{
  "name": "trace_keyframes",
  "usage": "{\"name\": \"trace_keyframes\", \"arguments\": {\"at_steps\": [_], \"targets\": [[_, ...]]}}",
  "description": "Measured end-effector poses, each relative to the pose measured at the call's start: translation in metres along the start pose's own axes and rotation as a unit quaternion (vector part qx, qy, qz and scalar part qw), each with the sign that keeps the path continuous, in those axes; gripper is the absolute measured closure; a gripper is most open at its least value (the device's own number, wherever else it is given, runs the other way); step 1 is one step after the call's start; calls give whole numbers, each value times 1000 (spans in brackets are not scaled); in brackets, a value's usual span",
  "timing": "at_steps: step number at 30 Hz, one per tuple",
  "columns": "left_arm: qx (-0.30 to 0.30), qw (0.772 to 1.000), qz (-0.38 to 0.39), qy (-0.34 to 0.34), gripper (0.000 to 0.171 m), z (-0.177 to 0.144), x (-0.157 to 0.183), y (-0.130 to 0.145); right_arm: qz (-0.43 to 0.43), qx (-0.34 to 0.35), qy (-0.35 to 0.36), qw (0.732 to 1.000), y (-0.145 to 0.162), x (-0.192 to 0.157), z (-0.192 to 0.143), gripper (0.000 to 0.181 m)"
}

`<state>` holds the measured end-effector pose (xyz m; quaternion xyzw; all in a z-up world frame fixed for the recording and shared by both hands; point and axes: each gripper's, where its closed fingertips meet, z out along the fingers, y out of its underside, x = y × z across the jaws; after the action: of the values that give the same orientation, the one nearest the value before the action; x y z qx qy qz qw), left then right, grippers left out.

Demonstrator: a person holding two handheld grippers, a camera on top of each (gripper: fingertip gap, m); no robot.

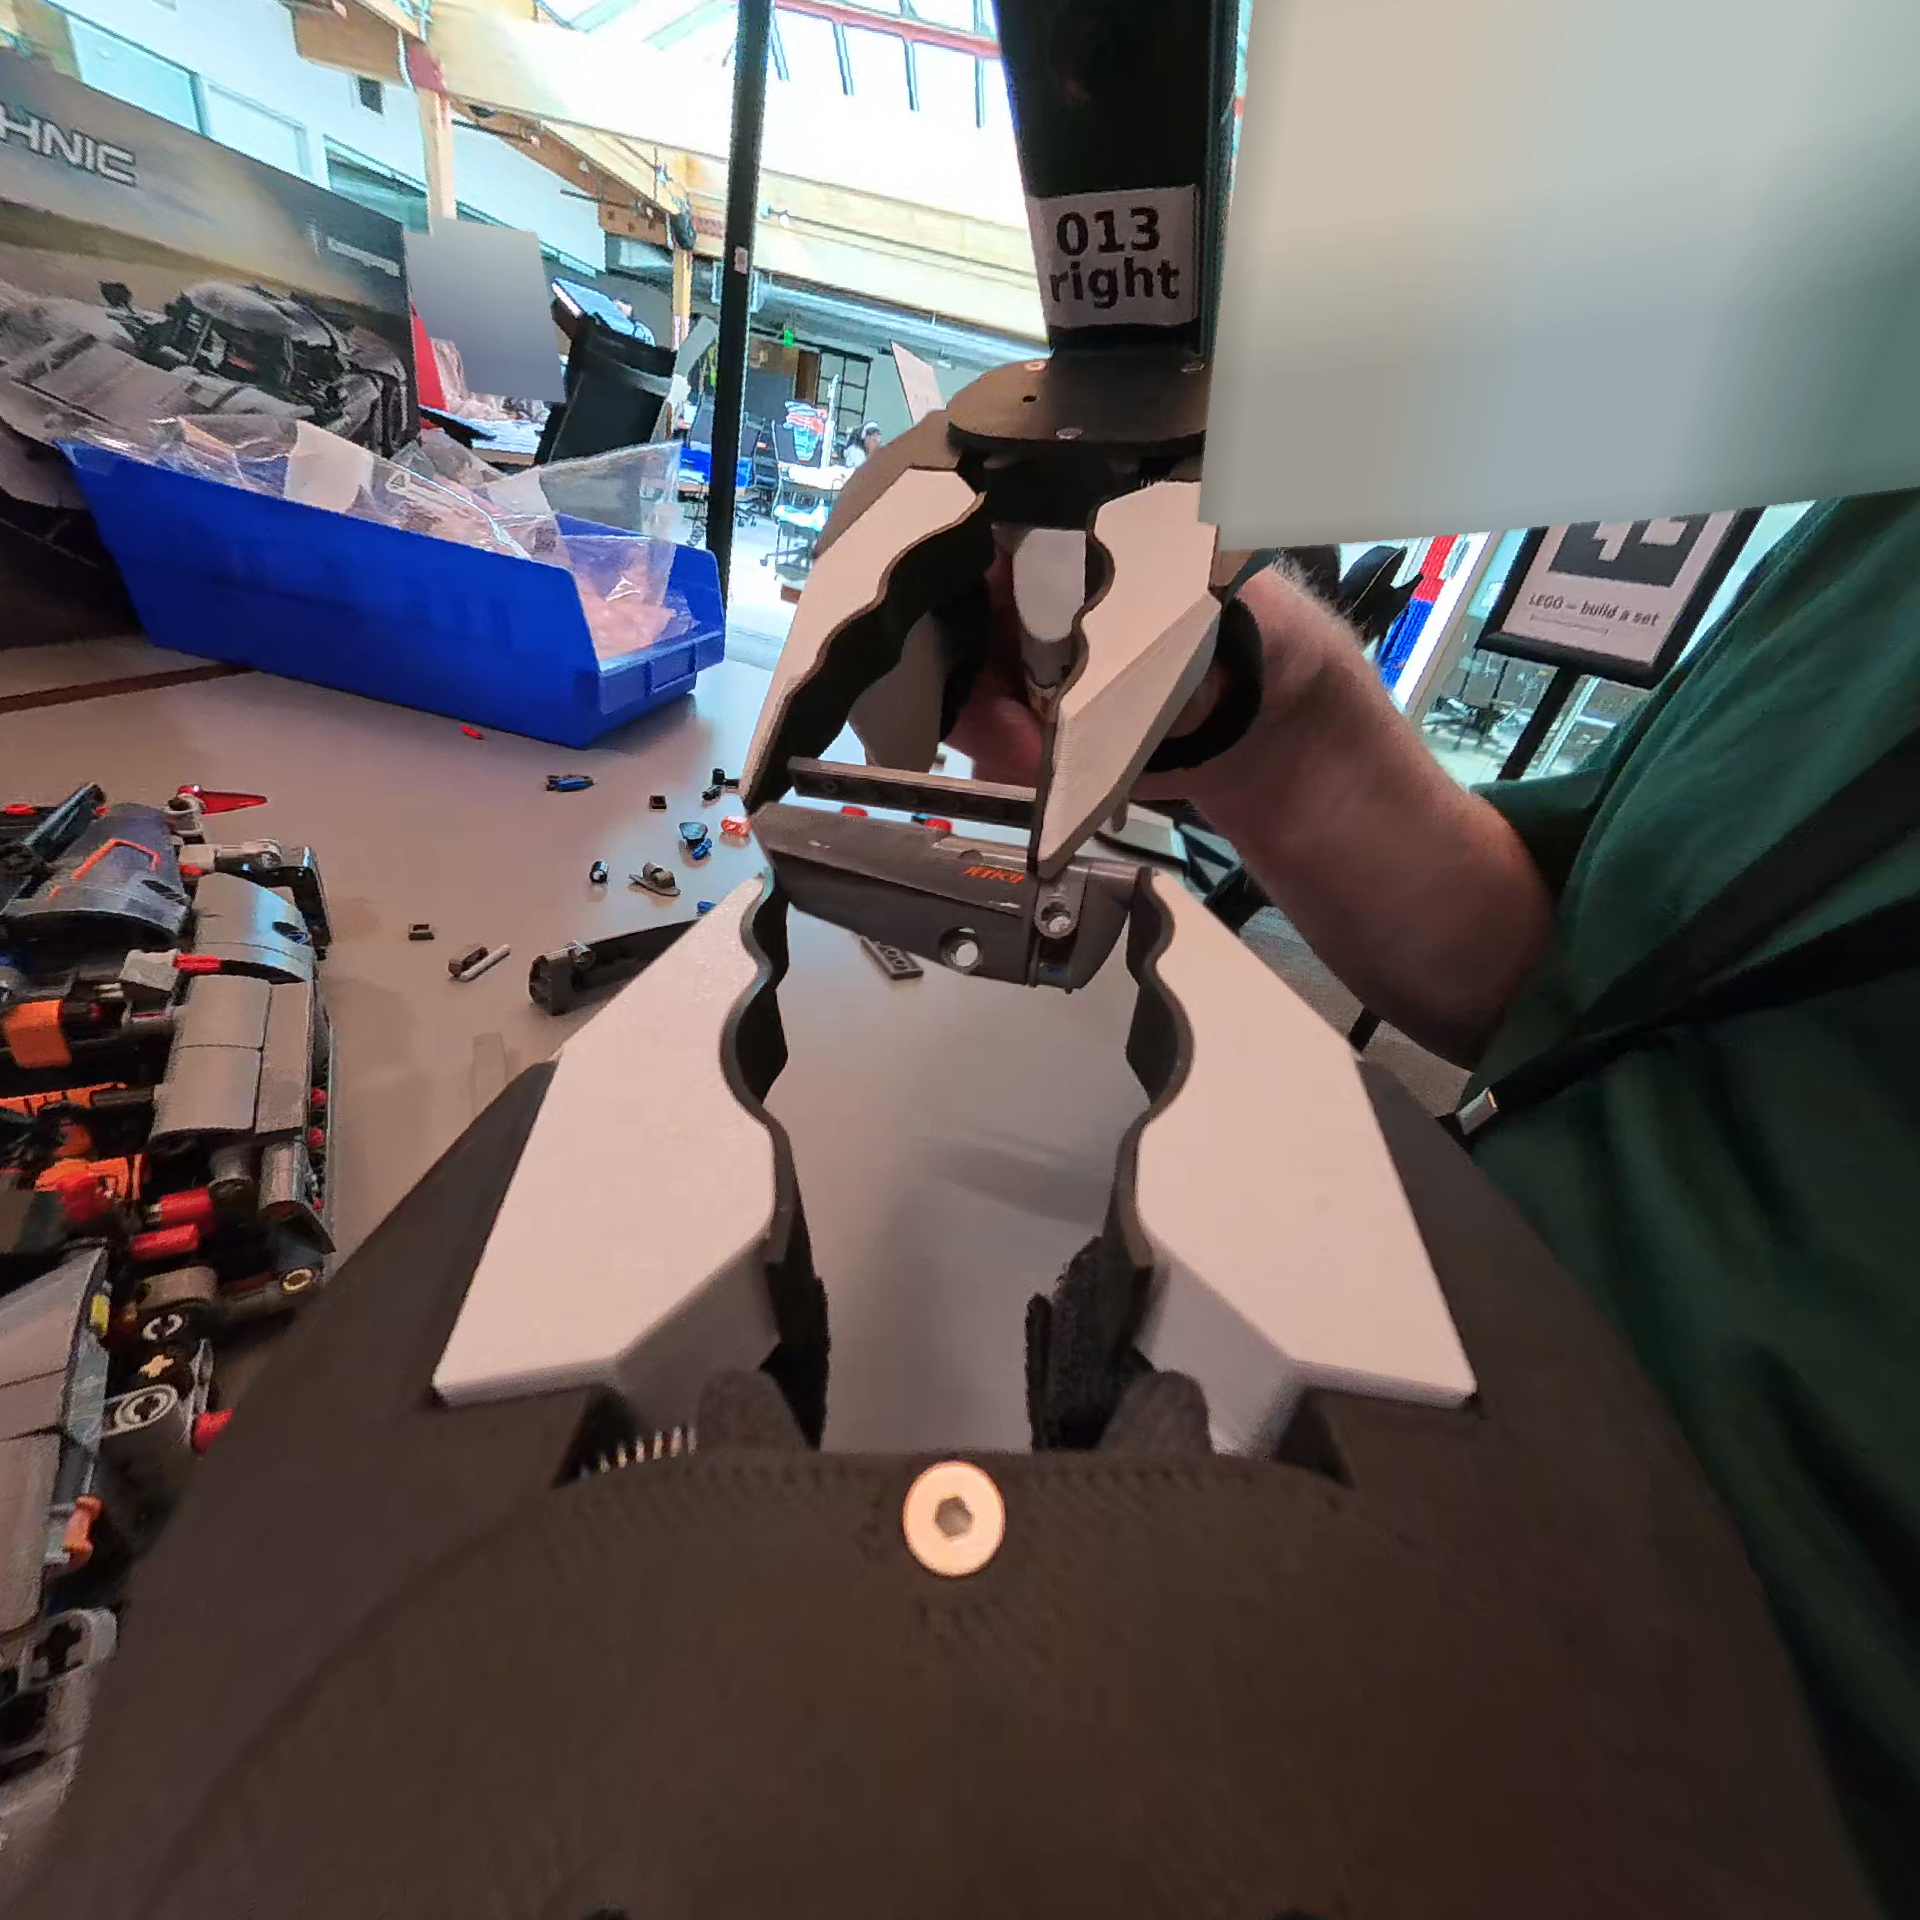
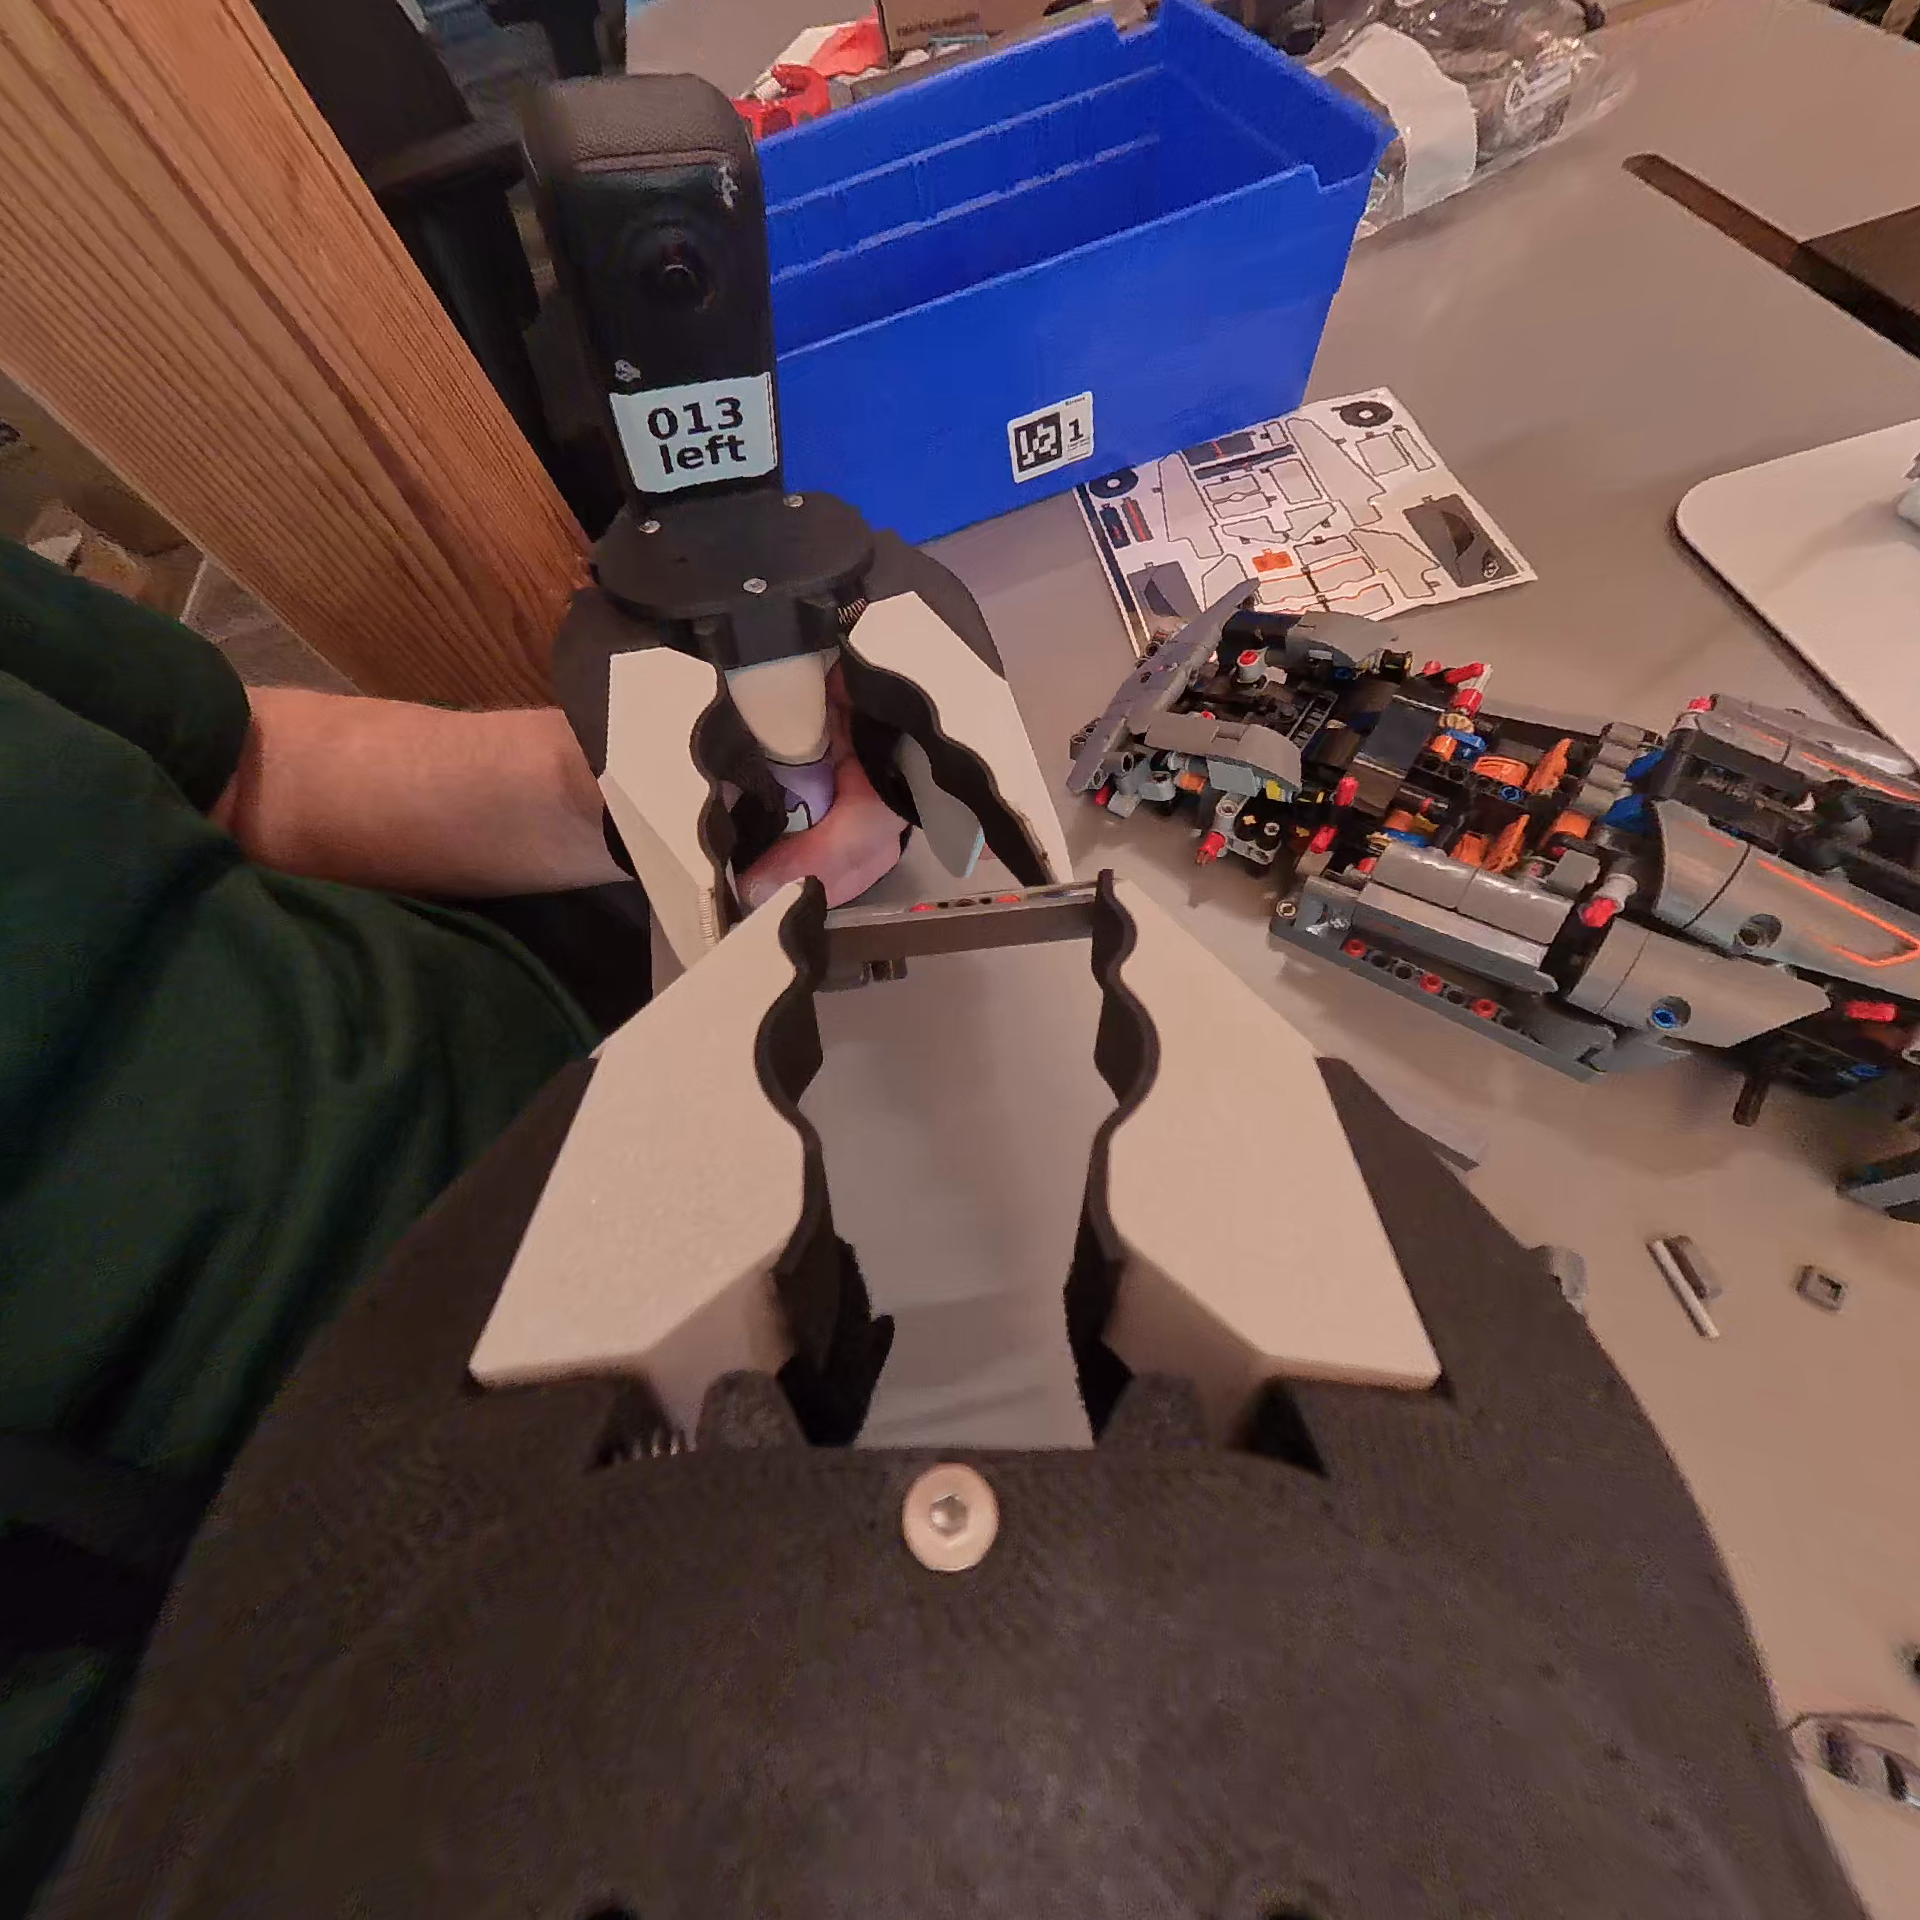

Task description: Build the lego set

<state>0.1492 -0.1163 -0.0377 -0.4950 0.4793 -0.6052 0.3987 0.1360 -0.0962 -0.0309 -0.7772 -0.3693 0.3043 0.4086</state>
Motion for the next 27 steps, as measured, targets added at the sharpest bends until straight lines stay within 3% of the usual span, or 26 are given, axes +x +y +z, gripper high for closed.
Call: {"name": "trace_keyframes", "arguments": {"at_steps": [16,27], "targets": [[5,1000,-21,2,107,-8,-6,0,16,1,5,1000,-3,3,14,131],[9,1000,-24,1,107,-8,-7,-1,-4,23,51,998,-7,3,19,131]]}}
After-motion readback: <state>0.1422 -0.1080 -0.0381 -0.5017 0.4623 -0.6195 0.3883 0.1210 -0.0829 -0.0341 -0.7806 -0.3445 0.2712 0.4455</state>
